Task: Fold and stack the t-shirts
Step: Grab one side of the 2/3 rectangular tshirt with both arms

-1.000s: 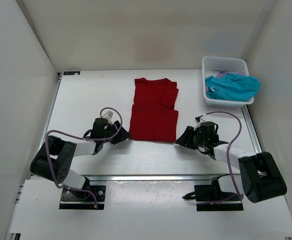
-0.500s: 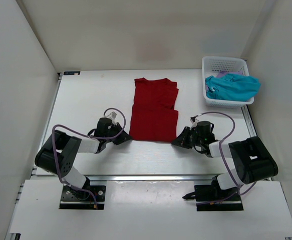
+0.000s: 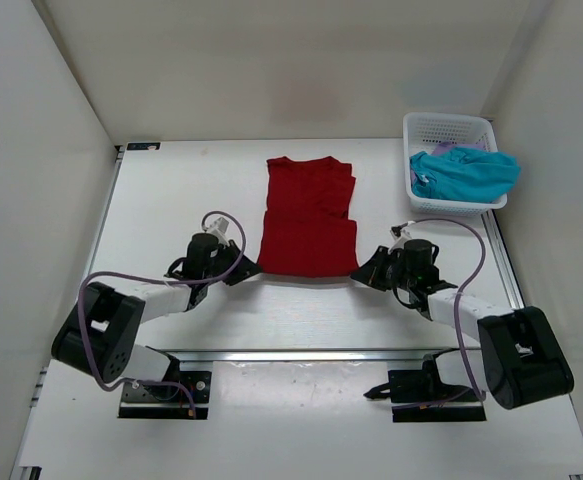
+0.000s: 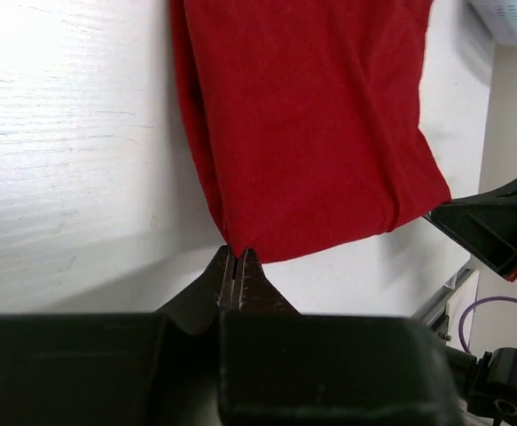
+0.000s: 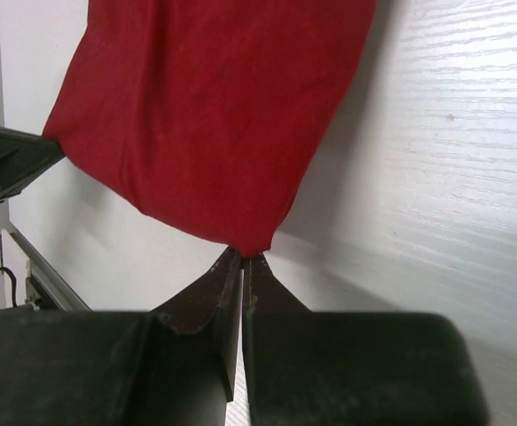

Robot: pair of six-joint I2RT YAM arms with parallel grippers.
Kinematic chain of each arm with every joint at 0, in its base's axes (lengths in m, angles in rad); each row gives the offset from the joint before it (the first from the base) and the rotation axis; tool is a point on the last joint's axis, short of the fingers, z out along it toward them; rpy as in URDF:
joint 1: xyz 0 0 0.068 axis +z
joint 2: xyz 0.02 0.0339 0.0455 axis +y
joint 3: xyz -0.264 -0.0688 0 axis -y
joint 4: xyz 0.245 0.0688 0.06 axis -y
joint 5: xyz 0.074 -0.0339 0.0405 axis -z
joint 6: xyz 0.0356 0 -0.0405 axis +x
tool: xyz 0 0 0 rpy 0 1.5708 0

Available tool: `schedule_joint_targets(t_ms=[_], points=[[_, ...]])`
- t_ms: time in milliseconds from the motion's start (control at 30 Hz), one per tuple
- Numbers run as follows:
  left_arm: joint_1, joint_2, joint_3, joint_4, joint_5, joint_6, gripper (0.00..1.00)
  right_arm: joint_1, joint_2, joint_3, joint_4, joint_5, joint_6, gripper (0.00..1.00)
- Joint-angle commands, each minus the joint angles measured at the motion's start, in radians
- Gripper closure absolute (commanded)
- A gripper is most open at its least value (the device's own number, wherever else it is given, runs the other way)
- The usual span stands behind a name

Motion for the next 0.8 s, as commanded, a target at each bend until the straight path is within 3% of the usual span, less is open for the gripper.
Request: schedule_joint_targets(t_ms=[0, 233, 500, 567, 633, 700, 767], points=[[-0.009, -0.053, -0.031, -0.031, -0.011, 0.015, 1.0, -0.02, -0.043, -0.008, -0.038, 0.024, -0.038, 1.0], [-0.058, -0.16, -0.145, -0.062, -0.035, -0.002, 1.0, 0.019, -0.116, -0.066, -0.165, 0.004, -0.044, 1.0], [-0.1, -0.536, -0.361, -0.224, -0.073, -0.054, 1.0, 0.115, -0.438, -0.222, -0.391, 0.053, -0.006, 1.0], [-0.074, -0.651, -0.413, -0.264, -0.06, -0.077, 1.0, 0.11, -0.493, -0.242, -0.402, 0.041, 0.0, 0.91], [-0.026, -0.722, -0.436, -0.281, -0.046, -0.089, 0.98, 0.098, -0.503, -0.238, -0.387, 0.011, 0.003, 0.73], [-0.015, -0.771, -0.435, -0.298, -0.041, -0.088, 0.77, 0.107, -0.492, -0.216, -0.396, -0.006, -0.003, 0.62], [-0.035, -0.751, -0.41, -0.331, -0.07, -0.066, 0.43, 0.137, -0.466, -0.195, -0.399, 0.0, -0.014, 0.56]])
